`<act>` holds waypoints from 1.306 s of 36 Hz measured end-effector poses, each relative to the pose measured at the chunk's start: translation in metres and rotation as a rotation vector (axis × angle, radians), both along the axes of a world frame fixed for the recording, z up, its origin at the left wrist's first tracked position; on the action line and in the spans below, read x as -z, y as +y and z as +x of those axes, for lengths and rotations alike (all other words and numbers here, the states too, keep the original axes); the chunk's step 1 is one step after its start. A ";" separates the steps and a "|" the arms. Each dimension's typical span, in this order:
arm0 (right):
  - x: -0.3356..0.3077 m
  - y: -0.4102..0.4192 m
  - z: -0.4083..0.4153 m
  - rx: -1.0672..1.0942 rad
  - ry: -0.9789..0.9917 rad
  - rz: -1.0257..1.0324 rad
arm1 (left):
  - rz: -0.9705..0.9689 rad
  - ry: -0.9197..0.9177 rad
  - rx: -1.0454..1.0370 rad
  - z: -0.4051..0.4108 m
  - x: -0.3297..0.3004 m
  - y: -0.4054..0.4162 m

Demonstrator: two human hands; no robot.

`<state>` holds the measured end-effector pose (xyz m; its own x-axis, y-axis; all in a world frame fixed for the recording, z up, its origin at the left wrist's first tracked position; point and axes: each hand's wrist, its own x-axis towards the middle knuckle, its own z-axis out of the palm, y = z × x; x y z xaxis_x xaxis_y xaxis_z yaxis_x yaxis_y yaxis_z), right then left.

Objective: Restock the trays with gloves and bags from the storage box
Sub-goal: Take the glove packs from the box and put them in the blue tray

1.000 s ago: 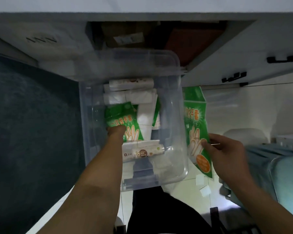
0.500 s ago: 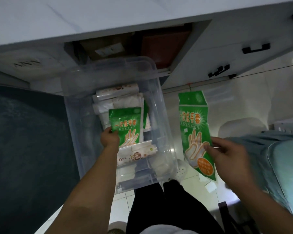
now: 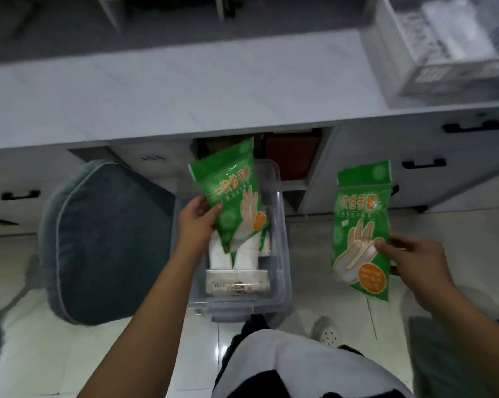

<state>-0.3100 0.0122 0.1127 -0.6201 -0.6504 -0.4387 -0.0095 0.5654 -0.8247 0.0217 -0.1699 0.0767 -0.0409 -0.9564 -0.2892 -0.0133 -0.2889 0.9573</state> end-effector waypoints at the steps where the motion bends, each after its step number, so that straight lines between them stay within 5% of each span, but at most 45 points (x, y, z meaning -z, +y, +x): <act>1: -0.006 0.001 -0.008 -0.022 -0.007 -0.007 | 0.011 0.046 0.003 -0.005 -0.011 0.005; 11: -0.100 -0.013 -0.060 -0.266 -0.053 -0.185 | 0.225 0.191 -0.076 -0.082 -0.071 0.045; 19: -0.157 -0.009 -0.084 -0.477 -0.320 -0.421 | 0.256 0.357 0.211 -0.135 -0.108 0.073; 25: -0.125 0.015 -0.100 -0.416 -0.261 -0.240 | 0.201 0.509 0.521 -0.167 -0.120 0.098; 31: -0.104 0.053 -0.114 -0.357 -0.401 -0.144 | 0.213 0.494 0.611 -0.191 -0.119 0.118; 39: -0.094 0.093 -0.127 -0.181 -0.630 -0.173 | 0.230 0.503 0.737 -0.229 -0.124 0.136; 47: -0.094 0.114 -0.151 -0.001 -0.598 -0.241 | 0.198 0.509 0.845 -0.256 -0.126 0.157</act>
<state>-0.4611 0.1261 0.2066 -0.3132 -0.7739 -0.5505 0.4910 0.3642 -0.7914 -0.2338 -0.0132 0.2028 -0.8467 -0.4933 -0.1992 0.1098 -0.5284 0.8418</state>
